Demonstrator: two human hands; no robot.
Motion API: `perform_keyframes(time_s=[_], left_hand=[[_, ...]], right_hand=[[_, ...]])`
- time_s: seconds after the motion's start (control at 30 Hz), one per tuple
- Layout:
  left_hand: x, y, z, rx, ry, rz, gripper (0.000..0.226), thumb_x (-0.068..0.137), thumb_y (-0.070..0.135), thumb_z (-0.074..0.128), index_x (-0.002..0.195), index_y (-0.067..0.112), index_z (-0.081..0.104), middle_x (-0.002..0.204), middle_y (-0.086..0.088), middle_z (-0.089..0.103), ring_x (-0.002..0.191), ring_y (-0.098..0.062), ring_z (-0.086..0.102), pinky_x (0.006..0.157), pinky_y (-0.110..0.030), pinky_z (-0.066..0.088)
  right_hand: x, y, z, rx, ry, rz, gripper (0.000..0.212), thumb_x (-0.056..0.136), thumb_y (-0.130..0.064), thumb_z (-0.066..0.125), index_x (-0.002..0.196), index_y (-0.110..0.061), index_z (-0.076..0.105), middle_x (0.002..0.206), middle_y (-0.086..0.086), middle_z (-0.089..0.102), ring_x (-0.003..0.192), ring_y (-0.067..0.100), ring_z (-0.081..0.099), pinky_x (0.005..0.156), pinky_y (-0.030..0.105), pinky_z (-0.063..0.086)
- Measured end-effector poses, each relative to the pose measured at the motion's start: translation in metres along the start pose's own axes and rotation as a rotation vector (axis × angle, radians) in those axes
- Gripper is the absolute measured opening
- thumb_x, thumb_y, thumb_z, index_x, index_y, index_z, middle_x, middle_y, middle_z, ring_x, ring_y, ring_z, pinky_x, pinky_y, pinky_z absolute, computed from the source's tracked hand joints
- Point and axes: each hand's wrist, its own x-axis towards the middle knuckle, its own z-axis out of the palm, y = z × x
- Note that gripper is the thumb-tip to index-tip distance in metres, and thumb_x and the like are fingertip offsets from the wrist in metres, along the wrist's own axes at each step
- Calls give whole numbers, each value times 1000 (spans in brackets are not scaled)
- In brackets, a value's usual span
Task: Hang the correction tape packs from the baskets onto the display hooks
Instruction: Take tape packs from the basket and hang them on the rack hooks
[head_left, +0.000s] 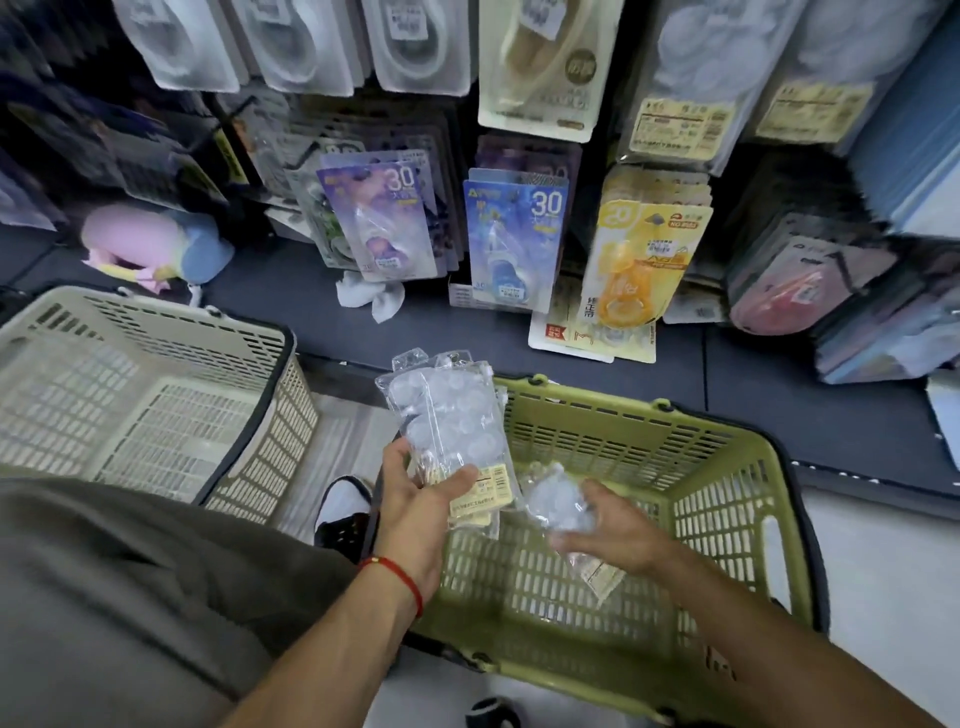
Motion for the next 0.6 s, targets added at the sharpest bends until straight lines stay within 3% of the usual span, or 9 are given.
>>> perform_keyframes(time_s=[0.07, 0.17, 0.23, 0.27, 0.3, 0.4, 0.43, 0.53, 0.6], left_hand=[[-3, 1, 10, -32, 18, 12, 50, 84, -9, 75, 107, 33, 59, 93, -3, 81, 74, -27, 79, 53, -36, 59], [-14, 9, 31, -20, -17, 30, 52, 75, 3, 81, 108, 38, 62, 112, -8, 79, 91, -35, 78, 73, -53, 63], [-31, 22, 50, 6, -79, 61, 68, 59, 22, 89, 117, 43, 60, 131, -11, 70, 113, -42, 71, 96, -71, 53], [-36, 27, 58, 10, -122, 78, 79, 52, 28, 91, 122, 43, 58, 136, -12, 66, 117, -44, 67, 100, -75, 48], [-40, 32, 68, 10, -159, 99, 83, 50, 31, 91, 125, 43, 57, 135, -13, 66, 116, -44, 68, 98, -76, 49], [-49, 53, 98, 37, -253, 205, 79, 50, 32, 91, 121, 41, 58, 117, -11, 76, 91, -39, 79, 72, -60, 63], [-51, 63, 108, 54, -294, 249, 76, 51, 34, 91, 119, 44, 58, 115, -9, 77, 90, -36, 79, 71, -56, 64], [-59, 95, 139, 60, -393, 362, 81, 55, 42, 92, 124, 54, 51, 135, 1, 69, 117, -24, 72, 97, -51, 61], [-60, 115, 156, 88, -438, 426, 83, 59, 45, 92, 129, 53, 47, 142, 5, 64, 130, -22, 63, 107, -52, 53]], right_hand=[[-22, -23, -31, 171, 18, 14, 106, 76, -60, 83, 161, -22, 32, 162, 6, 45, 137, 22, 55, 102, 33, 52], [-63, -52, -82, 344, 16, -47, 70, 86, -43, 77, 147, -20, 50, 136, 16, 69, 117, 38, 71, 96, 53, 60], [-96, -71, -110, 398, 65, -136, 44, 88, -41, 76, 129, -31, 62, 116, 6, 78, 103, 32, 76, 82, 43, 62], [-111, -80, -123, 417, 109, -175, 33, 89, -43, 76, 120, -39, 65, 109, 0, 80, 96, 24, 78, 74, 35, 63], [-123, -88, -134, 455, 161, -212, 25, 91, -42, 77, 114, -42, 67, 105, -1, 80, 90, 21, 78, 69, 33, 62], [-141, -103, -166, 549, 390, -298, 26, 100, -21, 70, 125, -20, 63, 105, 10, 81, 87, 27, 78, 69, 35, 60], [-144, -110, -174, 561, 464, -324, 25, 100, -16, 68, 124, -17, 63, 104, 9, 81, 84, 24, 78, 68, 33, 59], [-147, -134, -184, 632, 570, -427, 12, 100, -14, 68, 111, -18, 66, 99, 8, 81, 81, 23, 78, 66, 33, 61], [-147, -151, -184, 639, 643, -492, 18, 95, -25, 75, 108, -16, 65, 101, 10, 81, 89, 30, 78, 74, 41, 61]])
